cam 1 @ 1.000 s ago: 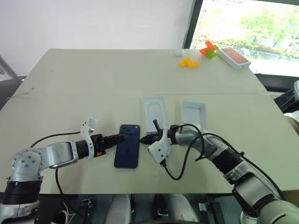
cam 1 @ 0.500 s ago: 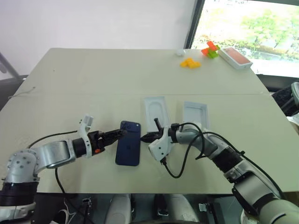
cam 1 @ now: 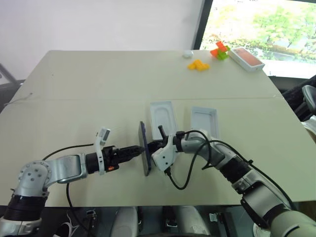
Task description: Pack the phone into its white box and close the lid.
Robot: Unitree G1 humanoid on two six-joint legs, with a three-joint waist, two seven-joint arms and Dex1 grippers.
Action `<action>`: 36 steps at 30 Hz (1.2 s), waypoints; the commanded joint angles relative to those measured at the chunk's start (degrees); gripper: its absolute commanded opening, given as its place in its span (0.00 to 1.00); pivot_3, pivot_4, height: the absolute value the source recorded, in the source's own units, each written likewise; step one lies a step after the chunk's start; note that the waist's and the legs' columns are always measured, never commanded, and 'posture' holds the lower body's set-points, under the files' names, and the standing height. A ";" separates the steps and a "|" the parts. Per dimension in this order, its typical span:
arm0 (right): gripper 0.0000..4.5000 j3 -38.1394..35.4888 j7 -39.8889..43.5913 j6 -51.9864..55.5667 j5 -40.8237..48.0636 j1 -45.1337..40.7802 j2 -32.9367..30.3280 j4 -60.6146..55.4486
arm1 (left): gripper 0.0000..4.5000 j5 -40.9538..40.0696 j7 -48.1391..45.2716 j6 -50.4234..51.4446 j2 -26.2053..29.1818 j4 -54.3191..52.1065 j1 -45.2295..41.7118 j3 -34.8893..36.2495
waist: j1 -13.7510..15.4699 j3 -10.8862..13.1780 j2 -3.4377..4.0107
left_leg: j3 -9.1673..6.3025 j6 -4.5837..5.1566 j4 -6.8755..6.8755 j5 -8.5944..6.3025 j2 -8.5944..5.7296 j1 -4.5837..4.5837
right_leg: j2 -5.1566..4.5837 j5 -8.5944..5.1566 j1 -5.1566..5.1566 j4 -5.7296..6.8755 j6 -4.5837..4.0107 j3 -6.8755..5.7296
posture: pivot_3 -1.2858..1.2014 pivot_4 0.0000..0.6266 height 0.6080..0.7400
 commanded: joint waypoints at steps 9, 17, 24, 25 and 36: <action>0.02 -0.68 6.27 3.83 3.57 -1.23 -1.77 -4.66 | 0.99 1.00 -1.65 -1.04 0.04 -0.43 0.37 0.26 | 0.19 0.04 0.02 | 0.00 0.02 -0.01 0.03 0.00 -0.29 | 0.00 0.05 -0.29 0.01 0.09 0.00 | 0.52 0.24 0.98; 0.02 -2.31 13.17 7.55 8.72 -2.57 -5.92 -11.74 | 0.99 1.25 -1.44 -1.40 -1.00 0.06 -0.05 -0.61 | 0.33 0.26 -0.05 | -0.01 0.09 0.04 0.08 -0.02 -0.74 | -0.03 0.07 -0.67 -0.02 0.14 -0.01 | 0.52 0.24 0.98; 0.02 -3.19 16.05 10.90 10.82 -3.46 -7.36 -16.28 | 0.99 0.66 -1.31 -1.96 -1.85 -0.52 -0.09 -0.94 | 0.31 0.48 -0.03 | -0.01 0.09 0.02 0.08 0.00 -0.74 | -0.01 0.07 -0.71 -0.01 0.14 -0.02 | 0.52 0.24 0.98; 0.02 -3.34 16.82 11.61 11.45 -3.33 -7.58 -17.06 | 0.99 1.02 -1.21 -1.89 -1.87 -0.42 -0.21 -1.10 | 0.35 0.50 -0.03 | -0.01 0.09 0.02 0.08 -0.01 -0.75 | -0.01 0.07 -0.71 -0.01 0.14 -0.02 | 0.52 0.24 0.98; 0.02 -4.17 19.89 17.15 16.49 -3.04 -6.79 -22.60 | 0.99 1.62 -1.70 -2.04 -3.19 0.11 -0.61 -1.60 | 0.24 0.61 -0.04 | -0.01 0.09 0.02 0.08 -0.01 -0.76 | -0.02 0.07 -0.72 -0.02 0.14 -0.02 | 0.52 0.24 0.98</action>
